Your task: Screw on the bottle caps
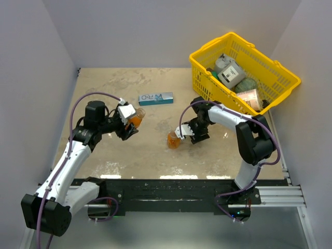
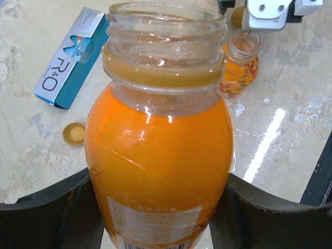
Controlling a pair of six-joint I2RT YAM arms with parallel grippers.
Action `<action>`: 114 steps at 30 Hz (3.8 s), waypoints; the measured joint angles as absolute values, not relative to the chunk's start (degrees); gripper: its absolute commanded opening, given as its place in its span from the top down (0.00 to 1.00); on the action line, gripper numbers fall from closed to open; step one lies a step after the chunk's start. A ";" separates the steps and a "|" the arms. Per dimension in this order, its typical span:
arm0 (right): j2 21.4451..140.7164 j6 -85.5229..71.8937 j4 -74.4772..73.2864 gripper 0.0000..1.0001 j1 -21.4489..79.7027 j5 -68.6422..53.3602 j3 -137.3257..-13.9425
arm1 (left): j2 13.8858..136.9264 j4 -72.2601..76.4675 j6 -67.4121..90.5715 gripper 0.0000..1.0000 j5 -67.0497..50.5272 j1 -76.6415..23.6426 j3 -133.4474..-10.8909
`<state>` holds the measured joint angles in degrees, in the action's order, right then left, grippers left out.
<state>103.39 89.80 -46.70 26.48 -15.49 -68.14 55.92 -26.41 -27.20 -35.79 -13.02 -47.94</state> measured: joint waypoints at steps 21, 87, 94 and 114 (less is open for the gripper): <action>103.37 86.89 -50.39 0.32 25.69 -16.45 -69.56 | 55.92 -24.60 -25.47 1.00 -37.06 -12.01 -46.70; 105.78 77.89 -47.55 0.85 24.73 -18.81 -69.14 | 55.86 -23.16 -23.05 1.00 -39.05 -10.50 -46.04; 96.09 76.20 -51.22 0.88 23.62 -19.86 -66.67 | 60.99 -26.85 -28.67 1.00 -40.60 -10.57 -49.21; 65.63 50.06 -49.17 0.97 35.48 -36.29 -88.62 | 79.31 -52.86 -62.70 1.00 -31.68 -30.61 -86.54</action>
